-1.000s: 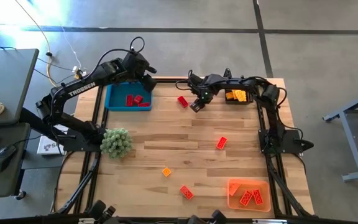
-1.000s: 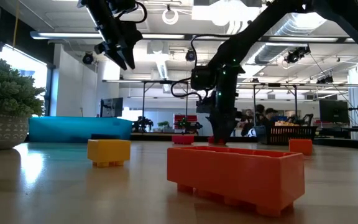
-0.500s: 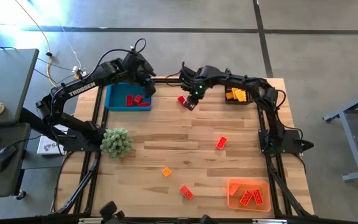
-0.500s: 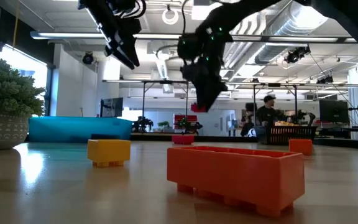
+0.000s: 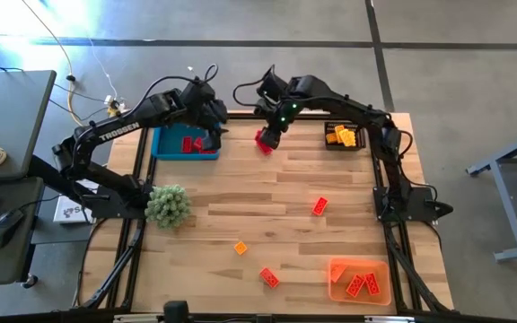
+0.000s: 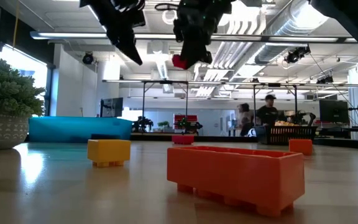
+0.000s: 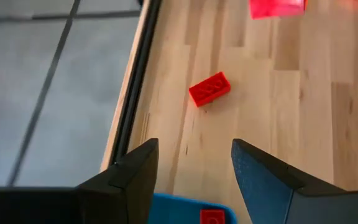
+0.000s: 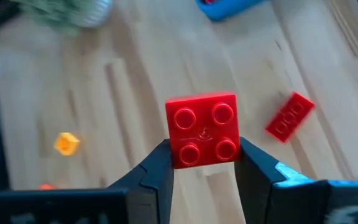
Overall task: Sort & place blocks by color
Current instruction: Put the red game piece into the blue bin
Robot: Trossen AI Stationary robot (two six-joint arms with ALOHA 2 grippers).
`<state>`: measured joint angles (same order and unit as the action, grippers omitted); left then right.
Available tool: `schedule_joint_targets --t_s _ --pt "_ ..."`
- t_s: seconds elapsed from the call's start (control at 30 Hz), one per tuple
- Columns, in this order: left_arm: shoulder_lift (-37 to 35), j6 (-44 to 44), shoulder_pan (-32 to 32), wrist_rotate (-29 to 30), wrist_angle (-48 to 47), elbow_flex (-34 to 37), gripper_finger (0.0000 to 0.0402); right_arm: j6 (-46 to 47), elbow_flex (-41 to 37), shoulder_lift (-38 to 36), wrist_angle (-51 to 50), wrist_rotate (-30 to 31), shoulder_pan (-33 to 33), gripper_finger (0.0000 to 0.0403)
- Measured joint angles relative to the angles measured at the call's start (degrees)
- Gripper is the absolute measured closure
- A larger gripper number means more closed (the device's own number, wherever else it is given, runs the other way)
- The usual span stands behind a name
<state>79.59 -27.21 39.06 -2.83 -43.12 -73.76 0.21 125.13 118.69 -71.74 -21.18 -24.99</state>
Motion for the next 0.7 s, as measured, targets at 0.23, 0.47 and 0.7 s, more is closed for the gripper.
schedule_joint_targets --t_s 0.23,0.47,0.7 --pt "0.0 -7.4 -4.6 0.0 3.5 0.0 0.0209 -0.4 4.3 -0.1 -1.3 -8.1 0.0 0.0293" --pt "0.0 -10.1 -9.3 0.0 9.2 0.0 0.0209 -0.3 4.4 -0.1 -2.4 -16.4 0.3 0.0293" --pt "0.0 -11.6 -13.9 0.0 10.4 0.0 0.0209 -0.3 4.4 -0.1 -2.2 -19.5 1.7 0.0293"
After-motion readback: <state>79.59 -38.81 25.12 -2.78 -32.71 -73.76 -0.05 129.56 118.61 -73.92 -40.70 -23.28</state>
